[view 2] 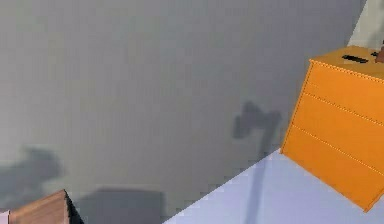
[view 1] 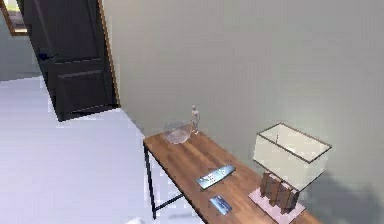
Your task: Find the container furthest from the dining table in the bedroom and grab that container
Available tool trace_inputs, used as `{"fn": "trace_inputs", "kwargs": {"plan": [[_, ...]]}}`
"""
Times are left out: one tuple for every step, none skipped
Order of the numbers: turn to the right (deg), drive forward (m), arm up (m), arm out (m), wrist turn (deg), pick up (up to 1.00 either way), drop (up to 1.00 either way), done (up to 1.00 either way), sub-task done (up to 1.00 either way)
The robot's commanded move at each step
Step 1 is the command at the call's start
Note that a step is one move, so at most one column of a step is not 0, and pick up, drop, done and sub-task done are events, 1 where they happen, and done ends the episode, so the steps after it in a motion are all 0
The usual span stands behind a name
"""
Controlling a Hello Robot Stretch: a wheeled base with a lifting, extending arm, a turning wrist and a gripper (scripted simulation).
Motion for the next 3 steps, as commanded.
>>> {"fn": "trace_inputs", "kwargs": {"plan": [[-45.0, 0.00, 0.00, 0.00, 0.0, 0.00, 0.00, 0.00, 0.00], [-45.0, 0.00, 0.00, 0.00, 0.0, 0.00, 0.00, 0.00, 0.00], [-30.0, 0.00, 0.00, 0.00, 0.0, 0.00, 0.00, 0.00, 0.00]]}}
